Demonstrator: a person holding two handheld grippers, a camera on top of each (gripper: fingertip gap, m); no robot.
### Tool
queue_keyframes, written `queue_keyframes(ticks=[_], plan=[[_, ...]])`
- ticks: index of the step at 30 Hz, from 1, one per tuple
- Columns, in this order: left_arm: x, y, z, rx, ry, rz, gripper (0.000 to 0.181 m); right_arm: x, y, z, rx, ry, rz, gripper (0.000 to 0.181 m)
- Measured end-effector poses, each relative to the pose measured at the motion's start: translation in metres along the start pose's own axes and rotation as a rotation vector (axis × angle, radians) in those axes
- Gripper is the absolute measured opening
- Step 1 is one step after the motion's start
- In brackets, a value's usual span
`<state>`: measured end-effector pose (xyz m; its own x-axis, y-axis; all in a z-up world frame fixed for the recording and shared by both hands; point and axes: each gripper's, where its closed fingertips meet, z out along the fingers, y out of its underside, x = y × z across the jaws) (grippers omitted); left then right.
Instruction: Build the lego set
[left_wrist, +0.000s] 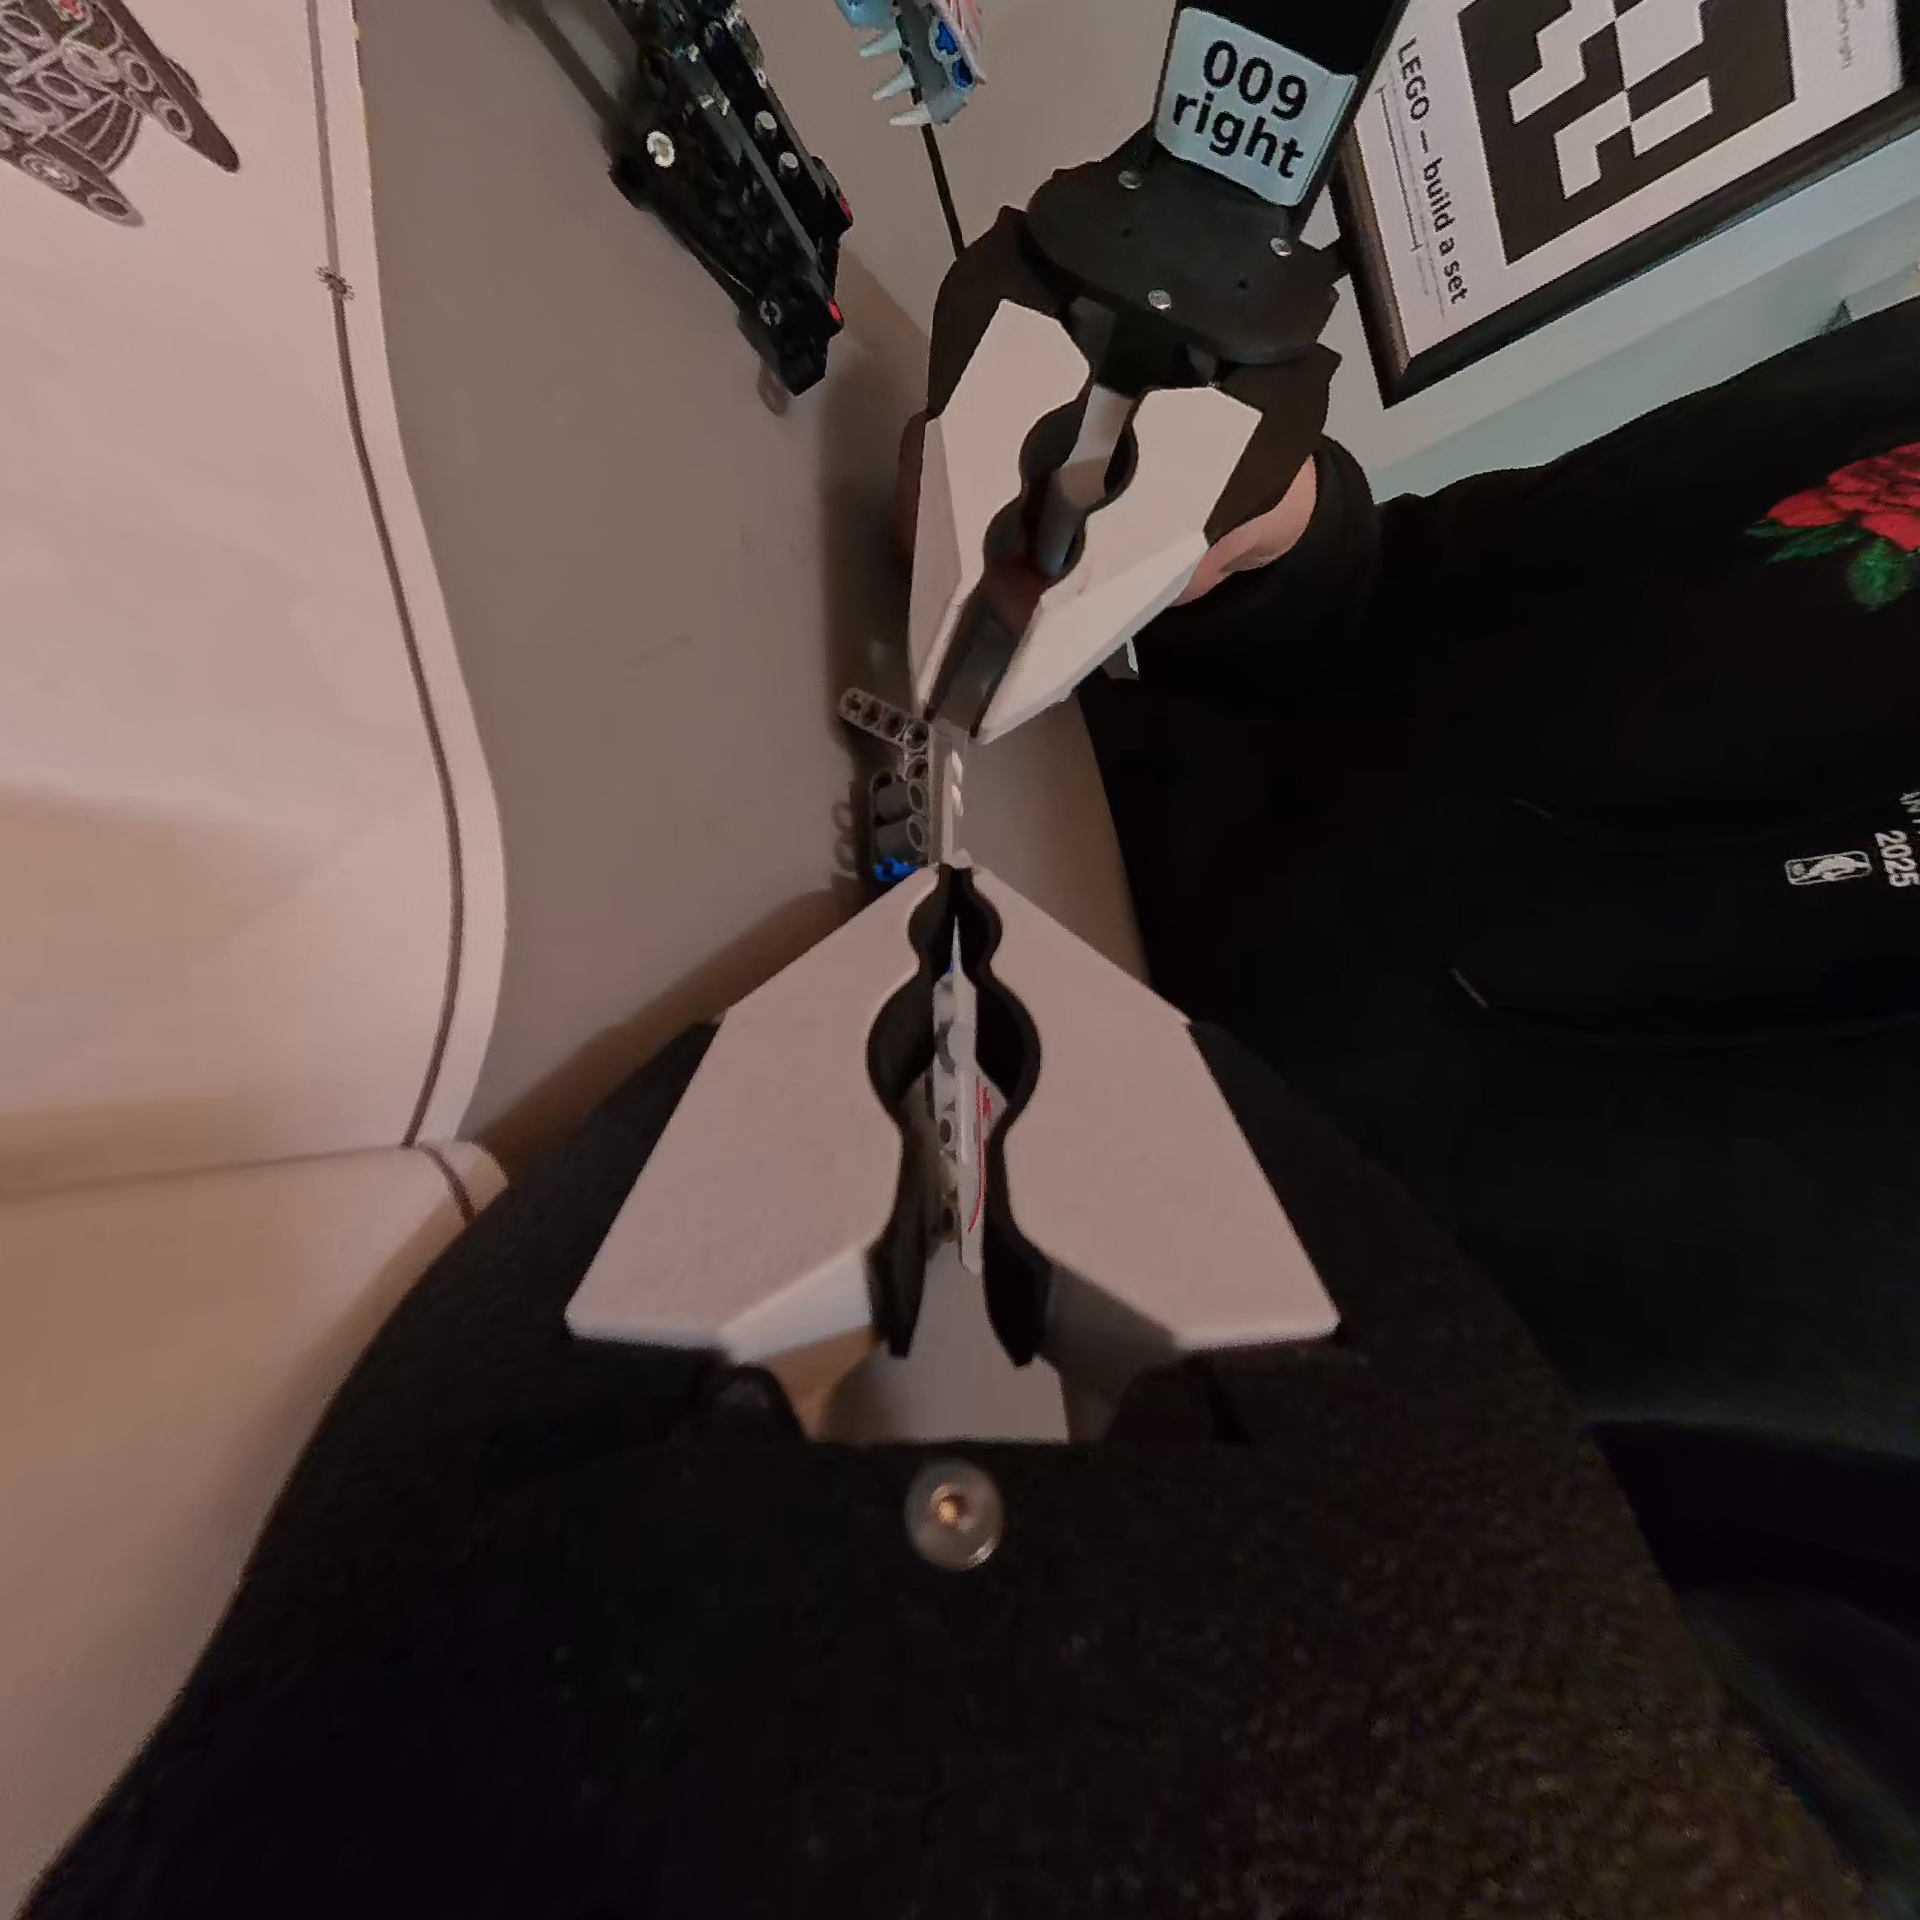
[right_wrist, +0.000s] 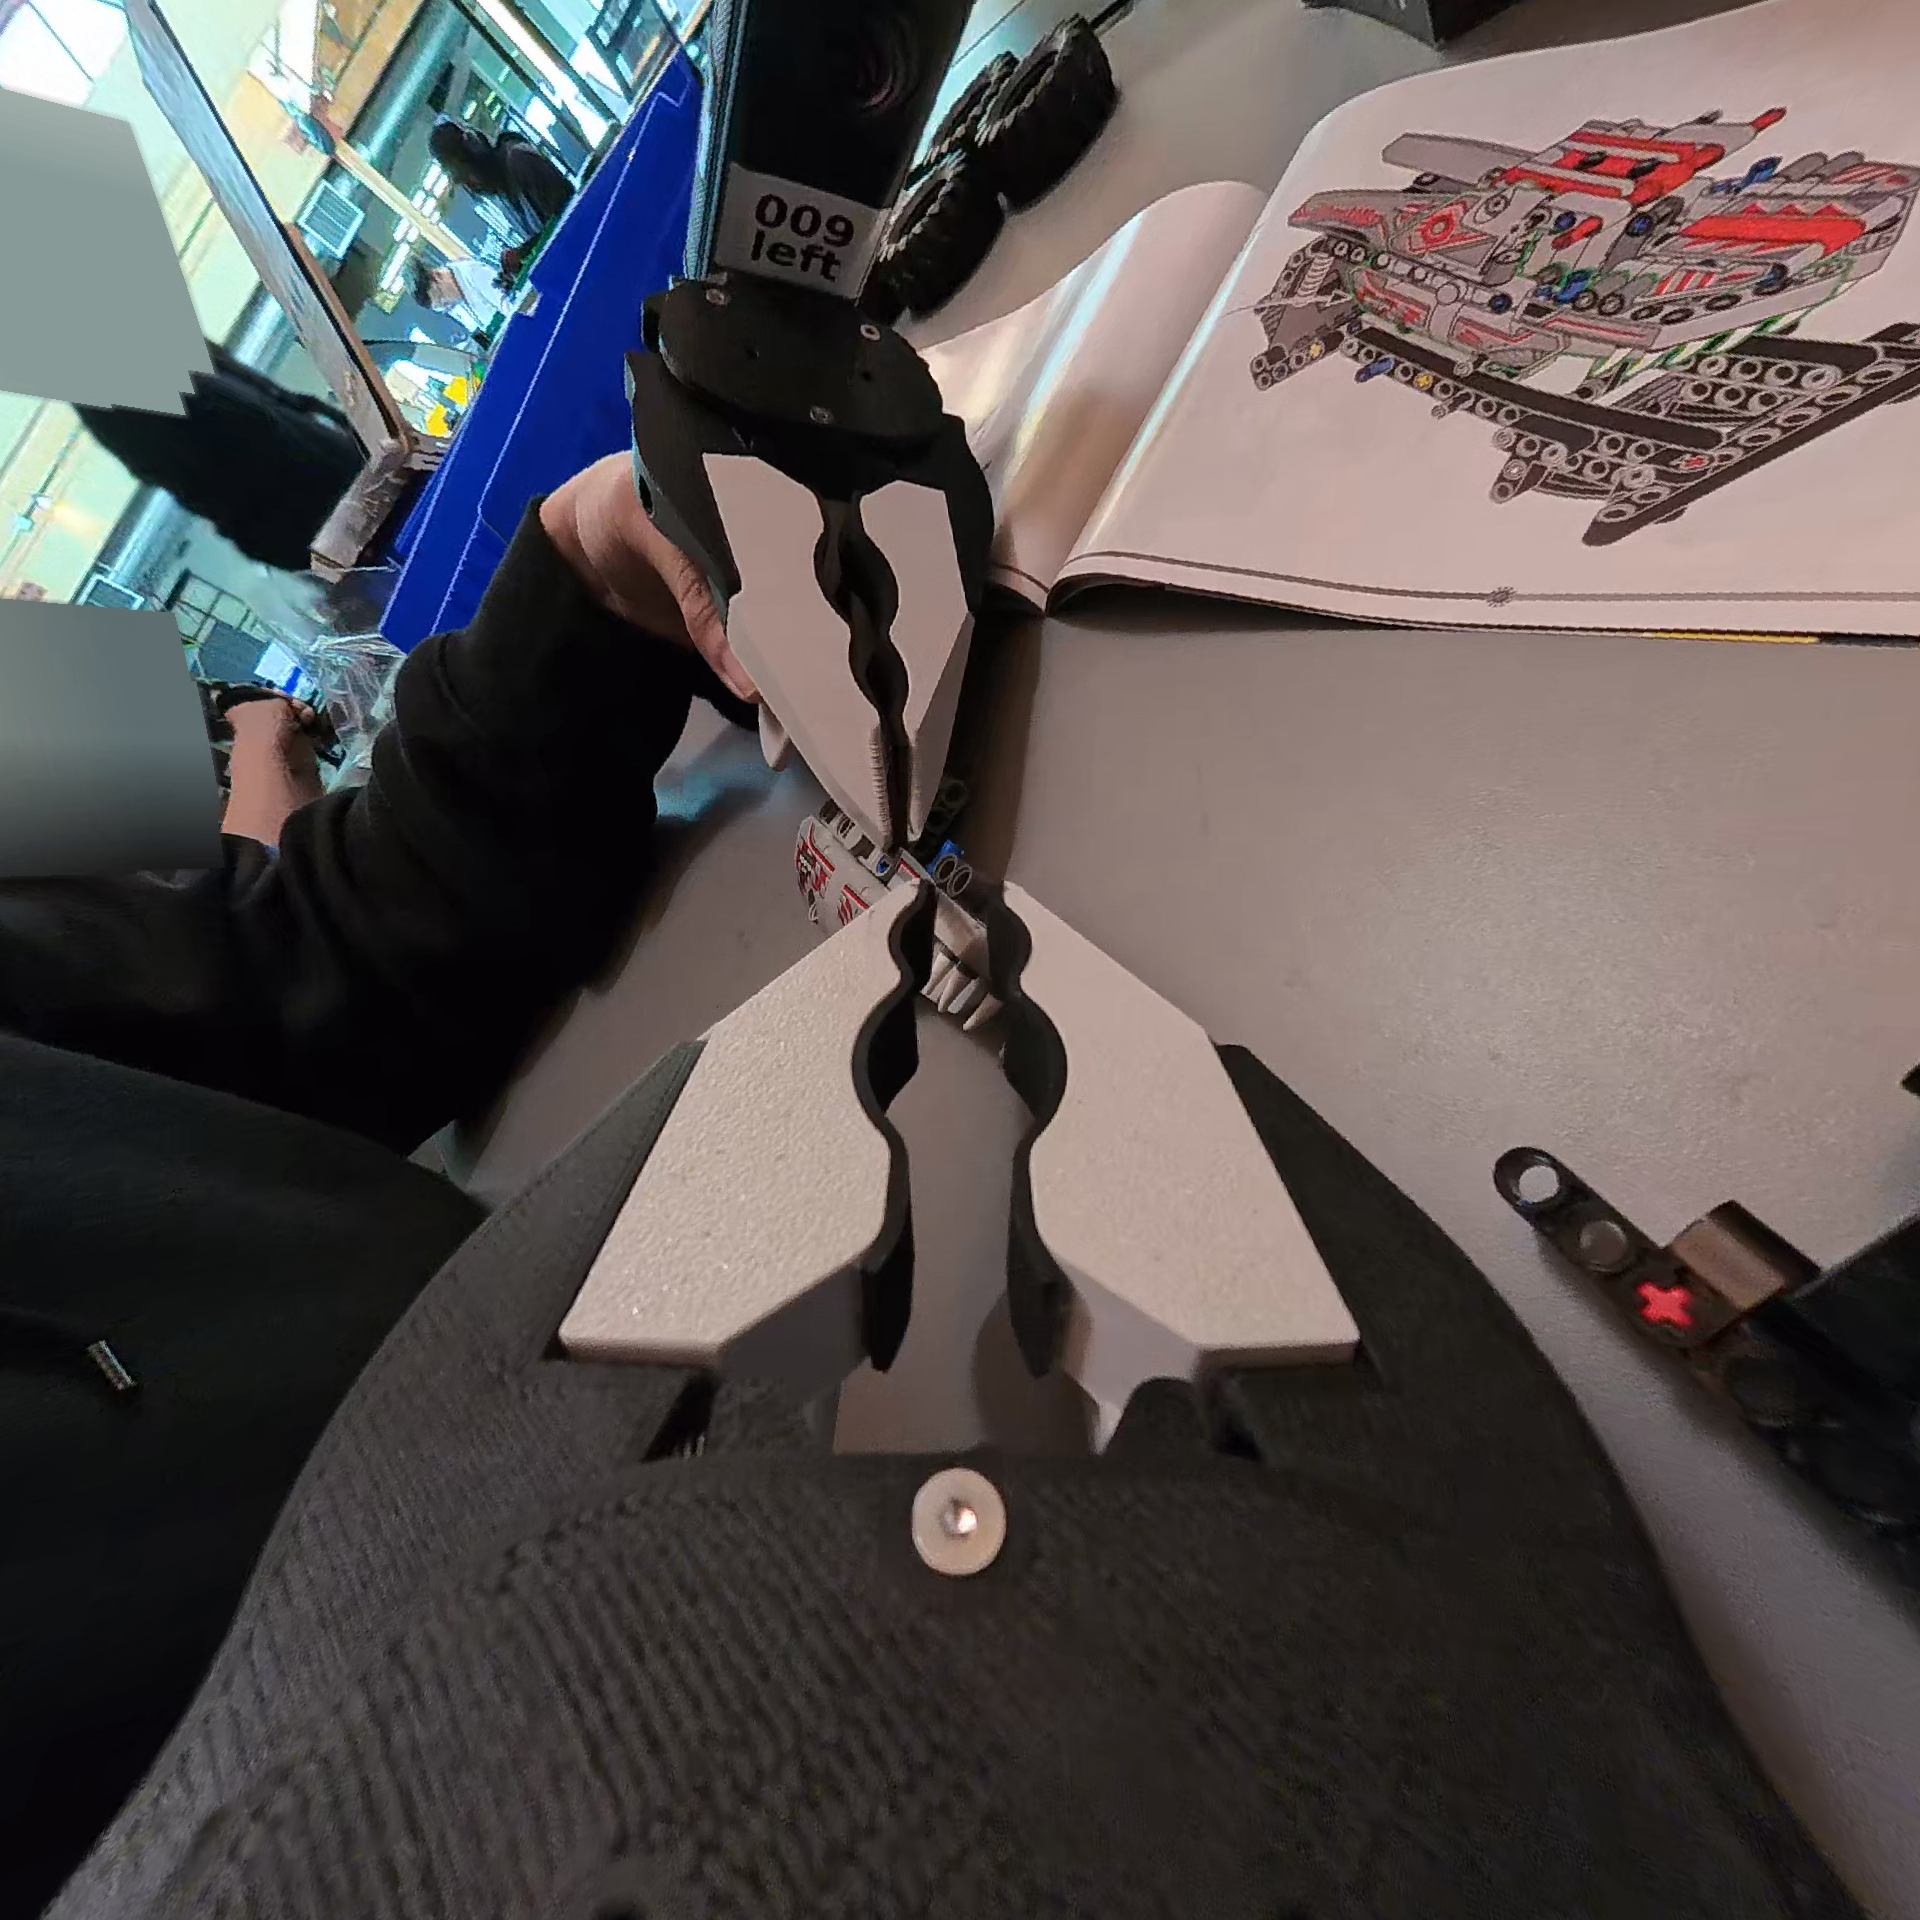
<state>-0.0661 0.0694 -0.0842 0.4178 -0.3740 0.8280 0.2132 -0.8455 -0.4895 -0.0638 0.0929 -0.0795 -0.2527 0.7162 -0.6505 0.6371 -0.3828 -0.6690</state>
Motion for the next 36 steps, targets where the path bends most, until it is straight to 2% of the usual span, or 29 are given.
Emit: queue_keyframes(ticks=[6, 23, 36], plan=[[0.0011, 0.0002, 0.0008, 0.002, 0.003, 0.011, 0.0, -0.003, 0.0025, 0.0011, -0.019, -0.018, -0.015, 0.0], [-0.0005, 0.0022, 0.003, 0.003, -0.033, 0.016, 0.0, -0.0067, 0.0086, 0.0011, -0.058, -0.073, 0.03, 0.0], [0.0083, -0.0022, 0.0037, 0.082, -0.129, 0.061, 0.0, -0.005, 0.0032, -0.0034, -0.057, -0.004, 0.002, 0.0]])
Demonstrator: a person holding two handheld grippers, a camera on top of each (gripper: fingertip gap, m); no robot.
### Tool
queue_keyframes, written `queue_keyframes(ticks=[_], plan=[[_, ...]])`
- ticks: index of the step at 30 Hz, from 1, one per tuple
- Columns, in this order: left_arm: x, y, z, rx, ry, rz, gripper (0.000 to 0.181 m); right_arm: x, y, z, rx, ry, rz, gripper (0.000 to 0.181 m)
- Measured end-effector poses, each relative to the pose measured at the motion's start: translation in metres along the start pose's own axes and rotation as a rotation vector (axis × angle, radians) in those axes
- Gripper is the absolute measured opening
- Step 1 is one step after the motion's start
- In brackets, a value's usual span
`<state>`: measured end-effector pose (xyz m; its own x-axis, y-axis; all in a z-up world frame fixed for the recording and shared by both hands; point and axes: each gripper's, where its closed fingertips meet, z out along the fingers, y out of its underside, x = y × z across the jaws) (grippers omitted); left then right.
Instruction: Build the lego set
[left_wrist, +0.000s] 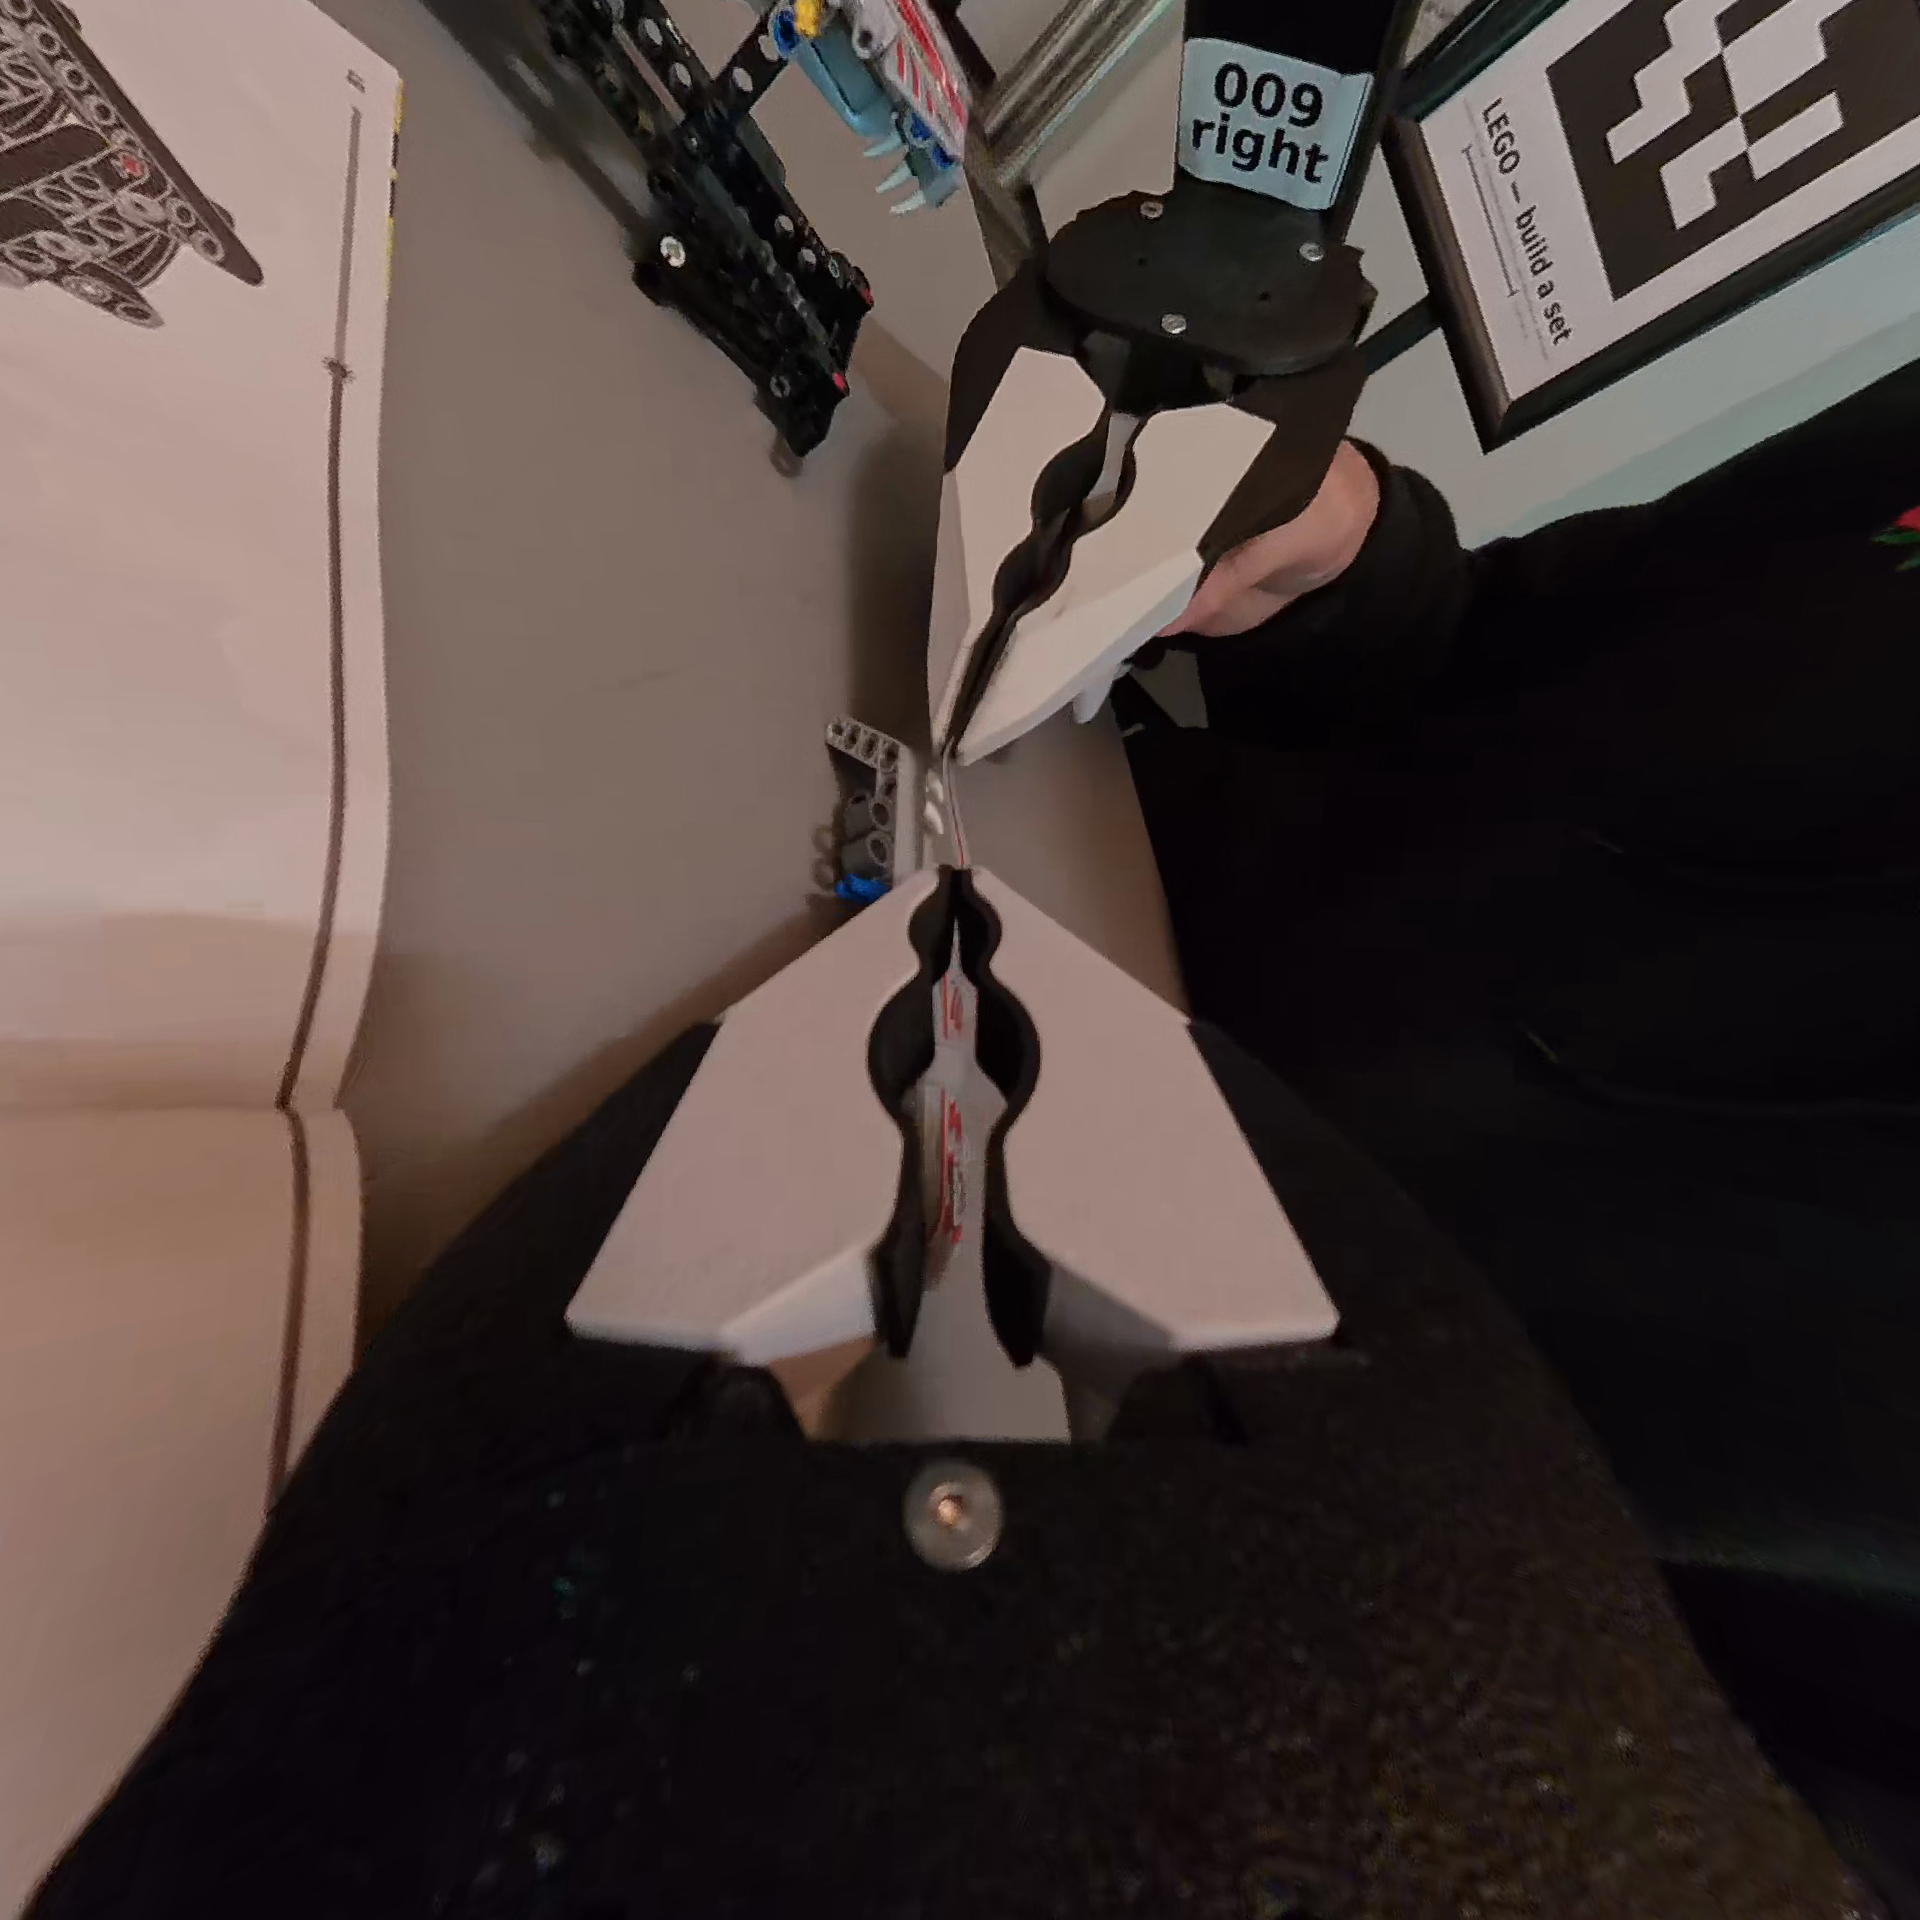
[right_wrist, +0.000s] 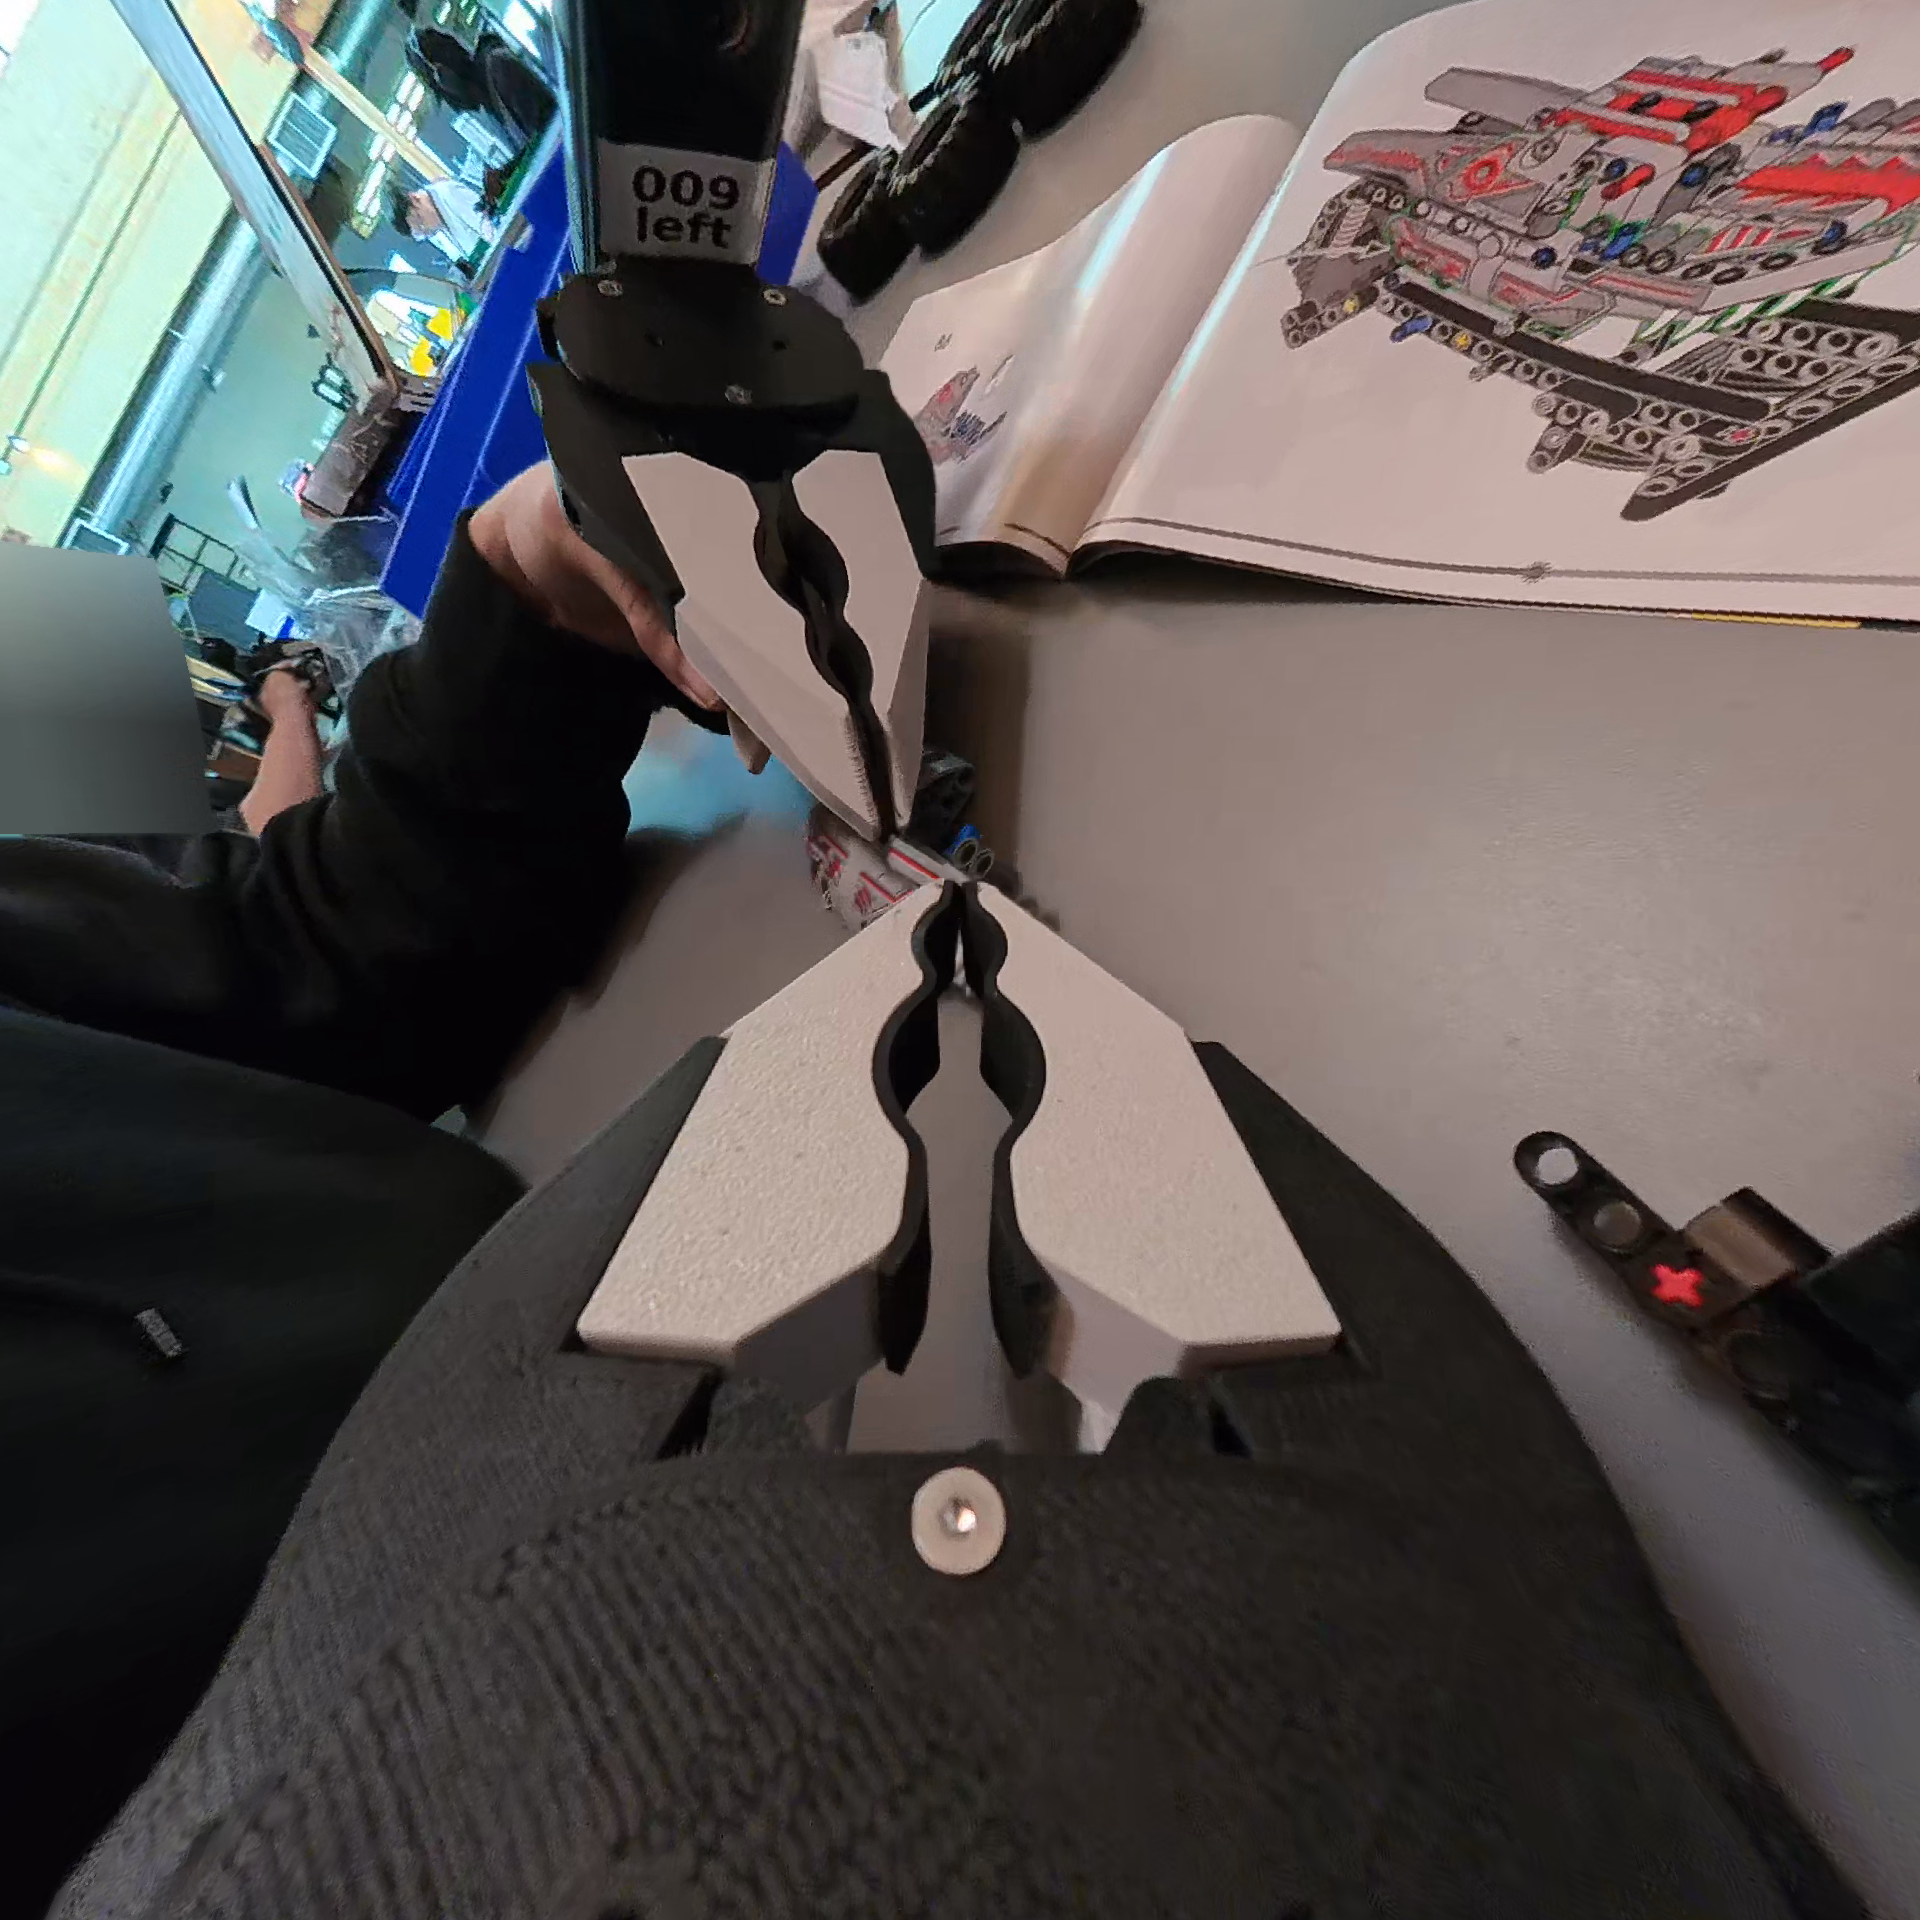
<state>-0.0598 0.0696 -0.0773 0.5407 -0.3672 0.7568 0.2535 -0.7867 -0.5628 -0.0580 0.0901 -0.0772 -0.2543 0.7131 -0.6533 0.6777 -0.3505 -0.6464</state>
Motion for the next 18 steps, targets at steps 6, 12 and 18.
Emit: queue_keyframes(ticks=[6, 12, 18], plan=[[-0.0022, 0.0037, 0.0003, 0.029, 0.017, -0.033, 0.0, -0.0025, 0.0054, 0.0018, -0.08, -0.002, 0.039, 0.0], [-0.0032, 0.0026, -0.0002, 0.053, 0.016, -0.021, 0.0, -0.0036, 0.0011, 0.0011, -0.098, 0.014, 0.024, 0.0], [-0.0035, 0.0036, 0.0044, 0.015, -0.076, 0.052, 0.0, -0.0014, 0.0036, -0.001, -0.14, 0.066, -0.031, 0.0]])
